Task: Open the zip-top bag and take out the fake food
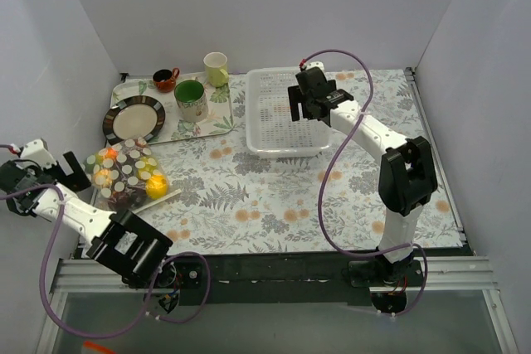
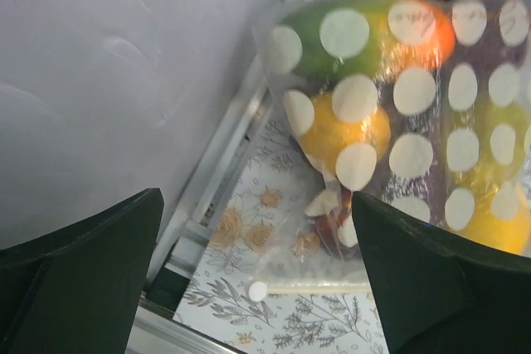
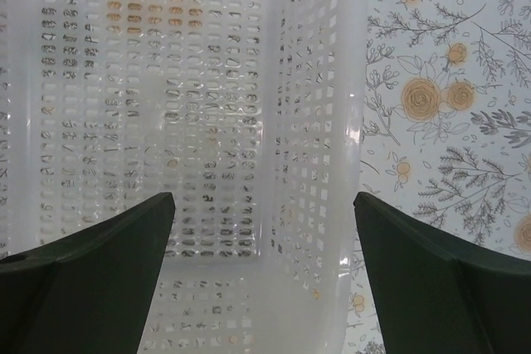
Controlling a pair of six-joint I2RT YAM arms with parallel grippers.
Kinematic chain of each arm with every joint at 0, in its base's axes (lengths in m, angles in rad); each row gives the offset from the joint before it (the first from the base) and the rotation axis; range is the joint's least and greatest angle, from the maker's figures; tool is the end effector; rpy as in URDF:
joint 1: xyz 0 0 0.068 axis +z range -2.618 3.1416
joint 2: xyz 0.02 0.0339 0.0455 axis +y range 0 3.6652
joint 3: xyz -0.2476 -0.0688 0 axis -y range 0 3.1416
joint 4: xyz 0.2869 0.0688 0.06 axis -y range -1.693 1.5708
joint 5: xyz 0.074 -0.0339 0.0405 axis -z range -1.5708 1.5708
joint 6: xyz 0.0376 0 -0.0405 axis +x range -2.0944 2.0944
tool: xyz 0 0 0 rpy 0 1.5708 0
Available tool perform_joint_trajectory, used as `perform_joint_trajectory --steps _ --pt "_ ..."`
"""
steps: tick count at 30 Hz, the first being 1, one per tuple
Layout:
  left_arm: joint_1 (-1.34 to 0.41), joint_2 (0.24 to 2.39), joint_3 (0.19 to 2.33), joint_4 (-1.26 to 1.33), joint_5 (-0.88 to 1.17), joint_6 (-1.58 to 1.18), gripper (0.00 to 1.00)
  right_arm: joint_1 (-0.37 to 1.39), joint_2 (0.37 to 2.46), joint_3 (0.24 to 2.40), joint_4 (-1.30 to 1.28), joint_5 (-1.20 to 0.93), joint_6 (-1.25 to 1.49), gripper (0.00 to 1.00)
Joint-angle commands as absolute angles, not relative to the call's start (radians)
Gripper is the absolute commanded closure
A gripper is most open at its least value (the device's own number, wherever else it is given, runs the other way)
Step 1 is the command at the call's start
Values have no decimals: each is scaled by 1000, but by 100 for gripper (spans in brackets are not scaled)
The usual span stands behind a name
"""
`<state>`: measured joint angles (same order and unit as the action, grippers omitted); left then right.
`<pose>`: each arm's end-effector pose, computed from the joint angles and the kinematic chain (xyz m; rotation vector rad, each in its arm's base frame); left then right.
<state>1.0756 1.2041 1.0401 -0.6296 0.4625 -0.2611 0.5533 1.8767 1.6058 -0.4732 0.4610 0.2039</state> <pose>0.1571 0.2556 0.2803 -1.2269 1.9046 -0.1219 0.4055 0.2308 0.2577 -0.1604 2.2196 -0.1238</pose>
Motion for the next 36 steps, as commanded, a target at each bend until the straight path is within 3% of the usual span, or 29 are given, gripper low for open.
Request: perform_joint_trajectory --steps 1,14,18,25,30,36 --pt "1085 1134 903 -675 578 -65 2 557 1852 1556 -359 373 250 2" --pt "1080 1092 644 -414 626 -43 2 643 1819 1397 -186 304 250 4" --pt "991 1094 562 -344 609 -45 2 650 1828 1398 -195 302 247 4" --pt "882 1032 546 -455 643 -6 4 676 1741 1183 -196 307 285 6" --pt "835 1028 558 -549 676 43 16 703 1628 1007 -187 311 345 8" --pt "793 1039 609 -617 728 32 48 729 1464 851 -230 340 396 8"
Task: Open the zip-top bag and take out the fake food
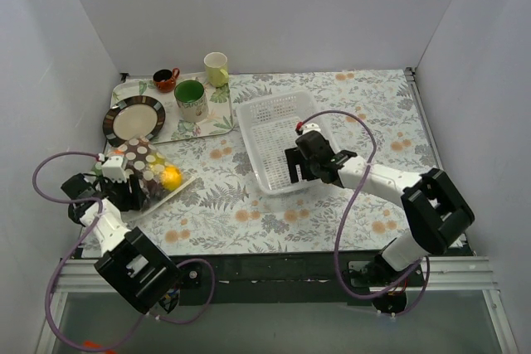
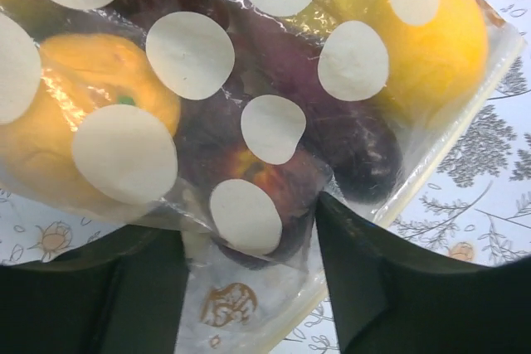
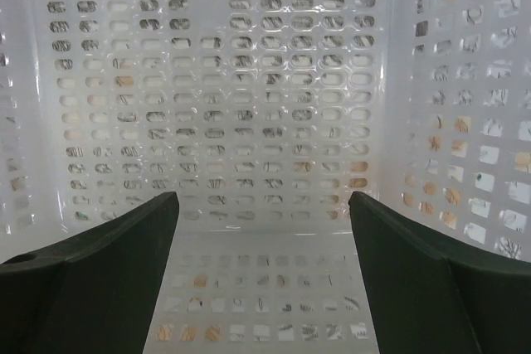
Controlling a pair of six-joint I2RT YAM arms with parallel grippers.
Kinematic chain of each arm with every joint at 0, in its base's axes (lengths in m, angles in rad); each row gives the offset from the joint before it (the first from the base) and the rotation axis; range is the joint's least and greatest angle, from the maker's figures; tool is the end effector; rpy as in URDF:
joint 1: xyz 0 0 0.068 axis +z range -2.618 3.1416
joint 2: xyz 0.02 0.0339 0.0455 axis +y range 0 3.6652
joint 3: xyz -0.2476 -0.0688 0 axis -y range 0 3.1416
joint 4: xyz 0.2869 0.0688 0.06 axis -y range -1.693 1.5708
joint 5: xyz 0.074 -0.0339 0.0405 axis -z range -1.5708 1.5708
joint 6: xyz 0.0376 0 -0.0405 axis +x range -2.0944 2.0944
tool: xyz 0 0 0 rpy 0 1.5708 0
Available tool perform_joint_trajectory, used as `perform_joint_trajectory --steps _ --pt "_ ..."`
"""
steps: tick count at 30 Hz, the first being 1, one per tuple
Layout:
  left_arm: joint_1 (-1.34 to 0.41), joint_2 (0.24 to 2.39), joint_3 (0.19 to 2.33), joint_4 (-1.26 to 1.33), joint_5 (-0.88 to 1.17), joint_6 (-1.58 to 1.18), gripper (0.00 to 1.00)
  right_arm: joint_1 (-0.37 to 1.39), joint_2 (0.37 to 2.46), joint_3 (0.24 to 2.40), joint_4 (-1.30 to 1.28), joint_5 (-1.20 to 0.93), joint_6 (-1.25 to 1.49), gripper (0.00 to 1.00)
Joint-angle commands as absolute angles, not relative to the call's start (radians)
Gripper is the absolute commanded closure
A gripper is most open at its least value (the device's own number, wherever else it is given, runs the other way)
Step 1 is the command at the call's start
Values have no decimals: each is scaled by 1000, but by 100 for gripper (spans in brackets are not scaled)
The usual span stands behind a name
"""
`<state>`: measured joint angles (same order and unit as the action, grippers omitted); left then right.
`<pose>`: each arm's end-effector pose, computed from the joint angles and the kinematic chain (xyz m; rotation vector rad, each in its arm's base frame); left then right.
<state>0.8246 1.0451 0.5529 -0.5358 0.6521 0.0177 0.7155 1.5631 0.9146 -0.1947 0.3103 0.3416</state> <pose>0.1733 0.1538 0.1560 -0.7208 2.2530 -0.4588 0.2762 0.2249 0.1536 -0.3008 2.3468 0.1345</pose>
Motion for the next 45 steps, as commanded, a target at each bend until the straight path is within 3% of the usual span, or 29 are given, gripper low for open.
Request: perform_joint_trajectory --steps 1,6,12,18,23,32,34,37,39,40,43,45 --pt "778 1040 615 -629 736 29 51 732 1425 841 -264 354 403 8" --pt "603 1017 684 -715 768 -59 75 744 1272 763 -325 370 449 8" --pt "480 1041 856 -848 816 -107 94 767 1149 856 -334 434 402 8" --pt "479 1120 1174 -1081 945 -58 94 929 1129 991 -106 396 120 2" --pt "466 1131 1272 -1183 1031 -81 91 1162 1196 1045 57 377 -160 2" --pt "390 1092 1295 -1124 1035 -215 90 1377 1452 1294 54 287 -305 26" --pt "382 1092 1290 -1108 1029 -222 90 1384 1463 1298 38 213 -292 33" --pt "379 1089 1261 -1095 1006 -216 90 1397 1448 1232 35 144 -285 37" --pt "379 1089 1229 -1094 983 -198 90 1411 1431 1169 31 121 -293 34" --pt "379 1089 1217 -1082 974 -196 90 1419 1433 1158 23 124 -305 26" --pt "377 1101 1168 -1052 948 -192 90 1442 1483 1135 -49 135 -321 17" --pt "374 1117 1144 -1040 940 -186 89 1445 1506 1118 -51 167 -311 15"
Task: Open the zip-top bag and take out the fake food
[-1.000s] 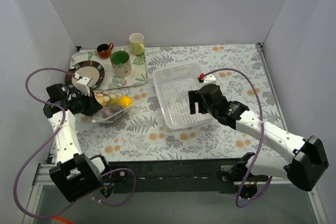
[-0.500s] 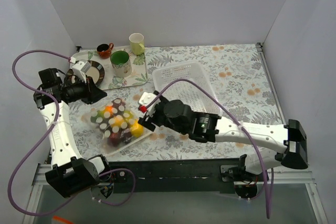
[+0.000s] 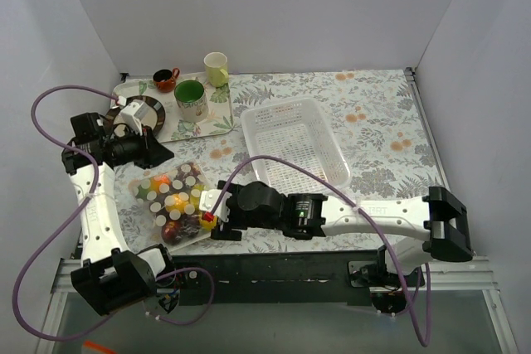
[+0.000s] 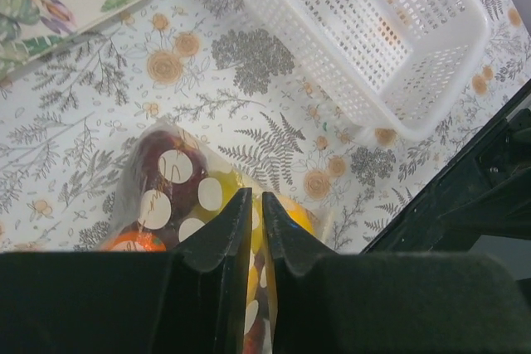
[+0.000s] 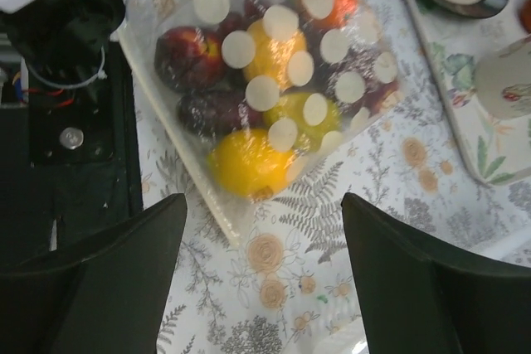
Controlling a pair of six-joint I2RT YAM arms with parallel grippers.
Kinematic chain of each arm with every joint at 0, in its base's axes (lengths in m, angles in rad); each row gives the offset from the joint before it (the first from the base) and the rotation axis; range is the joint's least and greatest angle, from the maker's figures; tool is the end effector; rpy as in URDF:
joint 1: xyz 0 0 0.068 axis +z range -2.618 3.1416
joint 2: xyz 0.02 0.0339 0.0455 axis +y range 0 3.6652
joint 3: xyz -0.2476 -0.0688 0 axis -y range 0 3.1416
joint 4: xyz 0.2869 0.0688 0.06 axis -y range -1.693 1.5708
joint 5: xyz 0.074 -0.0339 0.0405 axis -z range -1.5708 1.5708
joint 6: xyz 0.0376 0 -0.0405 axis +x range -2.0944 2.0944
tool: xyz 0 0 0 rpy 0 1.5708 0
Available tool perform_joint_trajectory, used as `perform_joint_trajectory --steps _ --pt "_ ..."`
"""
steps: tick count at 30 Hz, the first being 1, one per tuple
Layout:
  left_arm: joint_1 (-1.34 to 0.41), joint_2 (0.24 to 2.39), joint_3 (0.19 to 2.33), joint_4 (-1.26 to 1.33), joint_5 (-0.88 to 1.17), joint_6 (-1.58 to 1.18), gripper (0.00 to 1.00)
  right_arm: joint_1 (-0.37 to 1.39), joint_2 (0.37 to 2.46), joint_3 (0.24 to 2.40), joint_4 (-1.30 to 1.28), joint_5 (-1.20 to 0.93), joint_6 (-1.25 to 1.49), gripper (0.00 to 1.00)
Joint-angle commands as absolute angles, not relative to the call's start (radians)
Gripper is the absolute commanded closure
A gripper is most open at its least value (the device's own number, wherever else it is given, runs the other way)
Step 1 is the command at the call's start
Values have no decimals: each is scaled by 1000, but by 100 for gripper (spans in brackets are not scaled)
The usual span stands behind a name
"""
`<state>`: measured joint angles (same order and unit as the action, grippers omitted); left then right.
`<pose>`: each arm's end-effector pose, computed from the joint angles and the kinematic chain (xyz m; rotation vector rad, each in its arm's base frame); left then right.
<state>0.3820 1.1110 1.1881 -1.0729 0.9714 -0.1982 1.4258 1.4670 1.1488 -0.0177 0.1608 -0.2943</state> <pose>0.2374 0.0619 0.3374 -0.3087 2.2680 -1.1274 0.0624 0.3856 0.2904 -1.4026 1.3544 0.6085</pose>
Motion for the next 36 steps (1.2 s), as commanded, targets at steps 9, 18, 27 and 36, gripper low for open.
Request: perform_joint_trajectory --steps 9,18,27,36 --pt "342 1140 1025 -1106 835 -29 89 1443 1638 1052 -28 175 -261 9" --pt "298 1164 940 -978 746 -90 90 1457 1778 1098 113 301 -397 6" --pt "229 1253 781 -703 509 -207 96 1500 1855 1129 297 397 -472 9" --pt "167 1313 753 -626 468 -245 96 1514 1937 1206 350 442 -480 13"
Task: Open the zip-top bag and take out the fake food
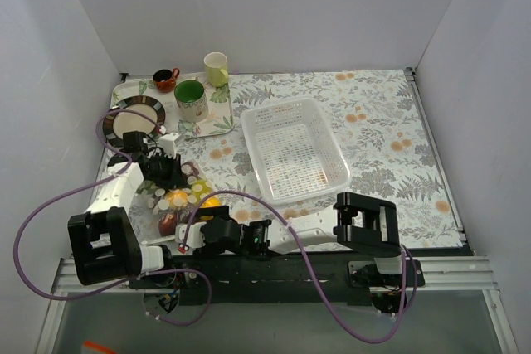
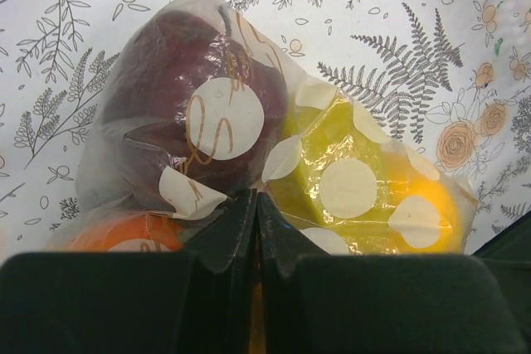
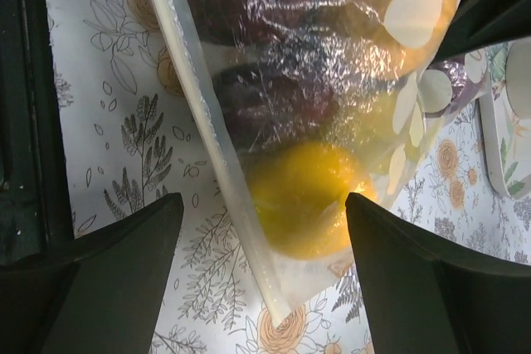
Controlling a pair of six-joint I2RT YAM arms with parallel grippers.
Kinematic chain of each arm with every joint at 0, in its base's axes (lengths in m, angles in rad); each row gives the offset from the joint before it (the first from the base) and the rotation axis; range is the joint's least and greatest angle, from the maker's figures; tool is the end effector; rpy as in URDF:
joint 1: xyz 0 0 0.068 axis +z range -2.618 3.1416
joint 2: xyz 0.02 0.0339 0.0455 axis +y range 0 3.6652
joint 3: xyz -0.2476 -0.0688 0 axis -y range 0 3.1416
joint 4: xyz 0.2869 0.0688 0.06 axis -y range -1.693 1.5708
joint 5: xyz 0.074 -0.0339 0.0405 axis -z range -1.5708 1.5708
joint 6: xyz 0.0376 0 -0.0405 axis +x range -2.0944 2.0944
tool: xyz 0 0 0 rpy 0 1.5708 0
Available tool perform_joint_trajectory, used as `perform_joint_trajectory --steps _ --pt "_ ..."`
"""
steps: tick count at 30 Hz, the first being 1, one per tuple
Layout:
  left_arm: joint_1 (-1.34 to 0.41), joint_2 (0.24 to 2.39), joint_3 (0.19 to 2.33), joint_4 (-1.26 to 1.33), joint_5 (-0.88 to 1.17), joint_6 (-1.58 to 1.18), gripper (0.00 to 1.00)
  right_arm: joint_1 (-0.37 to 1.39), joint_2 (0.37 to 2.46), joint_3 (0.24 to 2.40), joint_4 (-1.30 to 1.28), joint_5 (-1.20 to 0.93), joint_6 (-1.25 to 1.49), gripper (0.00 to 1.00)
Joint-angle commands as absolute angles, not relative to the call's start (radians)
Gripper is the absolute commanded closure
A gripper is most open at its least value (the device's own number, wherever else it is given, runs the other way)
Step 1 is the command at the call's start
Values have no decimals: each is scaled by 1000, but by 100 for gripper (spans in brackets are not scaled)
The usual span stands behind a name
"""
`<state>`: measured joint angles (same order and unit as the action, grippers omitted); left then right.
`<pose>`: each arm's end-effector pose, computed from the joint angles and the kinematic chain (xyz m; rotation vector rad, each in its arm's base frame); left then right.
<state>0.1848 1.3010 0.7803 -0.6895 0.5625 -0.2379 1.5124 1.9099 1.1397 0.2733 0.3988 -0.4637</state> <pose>0.2692 0.0299 0.1625 -0.4263 2.6627 -0.7907 0.0406 0.4440 0.1385 -1.5529 1.3145 0.2486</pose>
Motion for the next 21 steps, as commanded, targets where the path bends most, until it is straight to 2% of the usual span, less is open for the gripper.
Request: perform_joint_trajectory --steps 1,2,4,5,6,8,9,11,12,15,18,21 --pt "164 1313 750 -621 468 -247 96 1514 1940 1213 351 442 -480 14" --pt "160 1313 741 -612 466 -250 96 1514 1942 1227 356 436 -480 14" --pt "156 1313 735 -611 474 -252 96 1514 1953 1245 356 430 -480 24" --pt "153 1313 735 -614 479 -252 96 1511 1959 1262 351 430 -482 33" --pt "150 1310 735 -618 486 -249 95 1505 1968 1276 344 430 -480 53" --pt "150 1302 745 -644 505 -239 90 1491 1973 1299 290 407 -474 75" --pt "152 1289 767 -655 518 -232 82 1473 1970 1318 279 407 -465 98" --pt "150 1275 799 -692 537 -226 58 1447 1953 1315 273 413 -433 99" --pt "150 1267 840 -704 546 -219 39 1416 1925 1309 268 413 -417 99" --pt "152 1278 961 -735 577 -224 9 1335 1850 1308 227 356 -350 99" --pt "152 1307 1072 -779 643 -241 2 1241 1780 1321 180 238 -278 99" --pt "150 1347 1212 -840 733 -258 2 1172 1746 1359 140 152 -241 99"
